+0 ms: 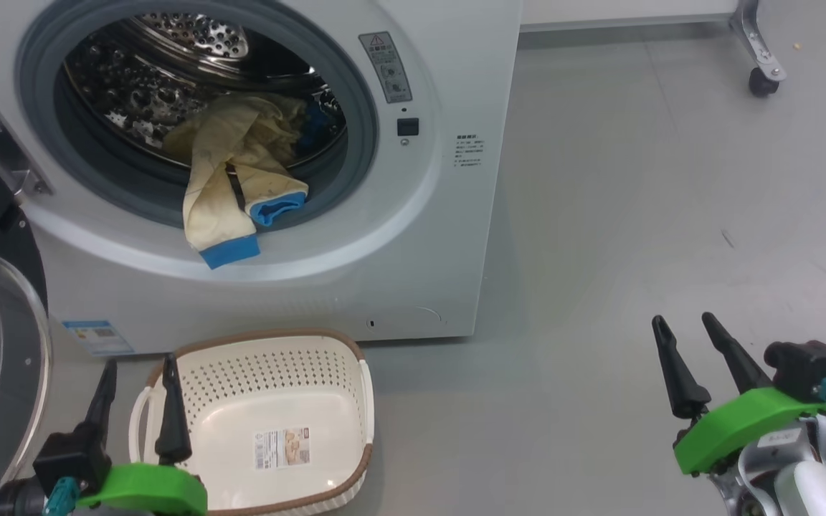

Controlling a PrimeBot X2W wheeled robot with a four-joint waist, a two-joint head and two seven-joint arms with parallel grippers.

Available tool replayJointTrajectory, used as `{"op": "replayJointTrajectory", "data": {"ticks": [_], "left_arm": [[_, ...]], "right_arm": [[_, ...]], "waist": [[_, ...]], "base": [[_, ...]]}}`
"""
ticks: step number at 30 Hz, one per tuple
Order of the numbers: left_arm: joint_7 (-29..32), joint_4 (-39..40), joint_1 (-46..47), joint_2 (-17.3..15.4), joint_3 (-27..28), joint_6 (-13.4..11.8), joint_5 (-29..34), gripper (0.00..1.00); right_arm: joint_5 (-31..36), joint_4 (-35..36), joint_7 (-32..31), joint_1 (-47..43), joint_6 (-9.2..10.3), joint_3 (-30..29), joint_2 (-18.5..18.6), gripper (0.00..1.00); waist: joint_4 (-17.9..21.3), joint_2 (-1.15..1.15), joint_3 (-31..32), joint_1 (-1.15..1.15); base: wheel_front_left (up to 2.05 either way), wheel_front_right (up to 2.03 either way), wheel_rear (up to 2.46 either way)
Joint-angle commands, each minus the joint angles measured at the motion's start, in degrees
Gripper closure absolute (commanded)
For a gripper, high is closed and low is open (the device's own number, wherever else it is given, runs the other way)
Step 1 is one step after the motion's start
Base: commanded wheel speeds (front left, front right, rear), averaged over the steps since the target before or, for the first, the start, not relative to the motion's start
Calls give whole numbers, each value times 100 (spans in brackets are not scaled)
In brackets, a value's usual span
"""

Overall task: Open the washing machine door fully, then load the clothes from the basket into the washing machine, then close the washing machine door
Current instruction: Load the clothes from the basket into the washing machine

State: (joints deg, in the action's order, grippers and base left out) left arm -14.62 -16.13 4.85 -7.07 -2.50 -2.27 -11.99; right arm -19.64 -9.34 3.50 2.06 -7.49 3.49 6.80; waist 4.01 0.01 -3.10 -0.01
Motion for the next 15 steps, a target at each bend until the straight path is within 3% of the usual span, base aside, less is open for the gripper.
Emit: {"op": "replayJointTrajectory", "data": {"ticks": [1,15], "left_arm": [[-38,265,68,-37,137,-51,49,0],[0,467,-137,-71,81,-111,4,0]], "right_arm": [[28,237,-28,63,0,52,116,0],[45,443,-148,-62,0,70,34,0]], "waist": [[-62,-1,136,1],[-1,-1,174,1]], "base": [[0,0,0],[0,0,0]]}}
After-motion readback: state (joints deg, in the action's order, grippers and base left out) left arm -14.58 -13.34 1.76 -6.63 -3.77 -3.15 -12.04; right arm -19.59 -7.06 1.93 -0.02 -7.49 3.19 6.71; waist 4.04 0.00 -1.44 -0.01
